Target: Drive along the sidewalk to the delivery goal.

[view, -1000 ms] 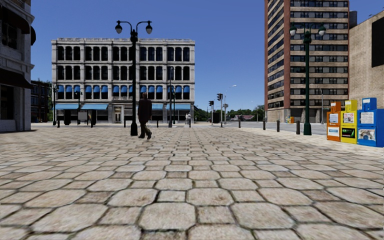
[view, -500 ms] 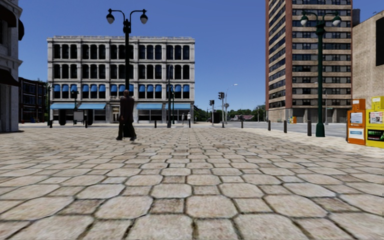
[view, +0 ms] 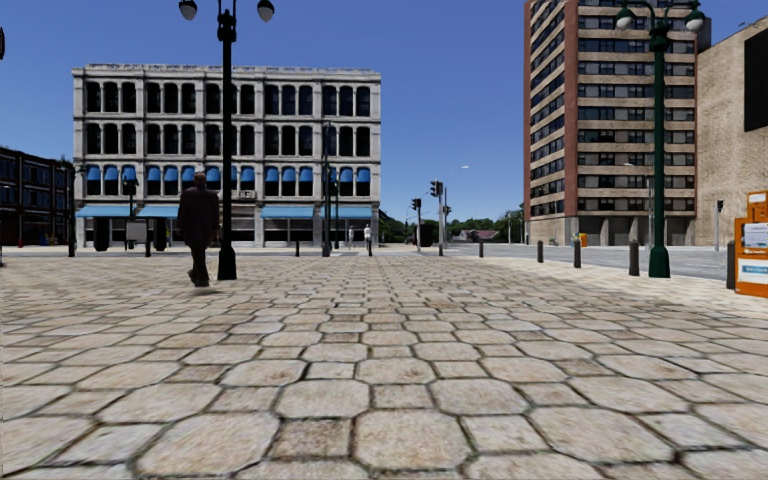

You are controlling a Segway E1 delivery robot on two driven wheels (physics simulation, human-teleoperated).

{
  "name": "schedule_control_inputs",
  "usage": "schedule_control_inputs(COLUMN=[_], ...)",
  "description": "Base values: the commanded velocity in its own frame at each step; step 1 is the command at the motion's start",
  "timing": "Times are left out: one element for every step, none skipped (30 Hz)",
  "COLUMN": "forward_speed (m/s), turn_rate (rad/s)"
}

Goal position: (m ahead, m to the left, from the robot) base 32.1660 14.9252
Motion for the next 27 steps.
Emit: schedule_control_inputs(forward_speed=[2.00,2.00,2.00,2.00,2.00,2.00,2.00,2.00,2.00,2.00,2.00,2.00,2.00,2.00,2.00,2.00,2.00,2.00,2.00,2.00,2.00,2.00,2.00,2.00,2.00,2.00,2.00], turn_rate=[-0.22,-0.22,-0.22,-0.22,-0.22,-0.22,-0.22,-0.22,-0.22,-0.22,-0.22,-0.22,-0.22,-0.22,-0.22,-0.22,-0.22,-0.22,-0.22,-0.22,-0.22,-0.22,-0.22,-0.22,-0.22,-0.22,-0.22])
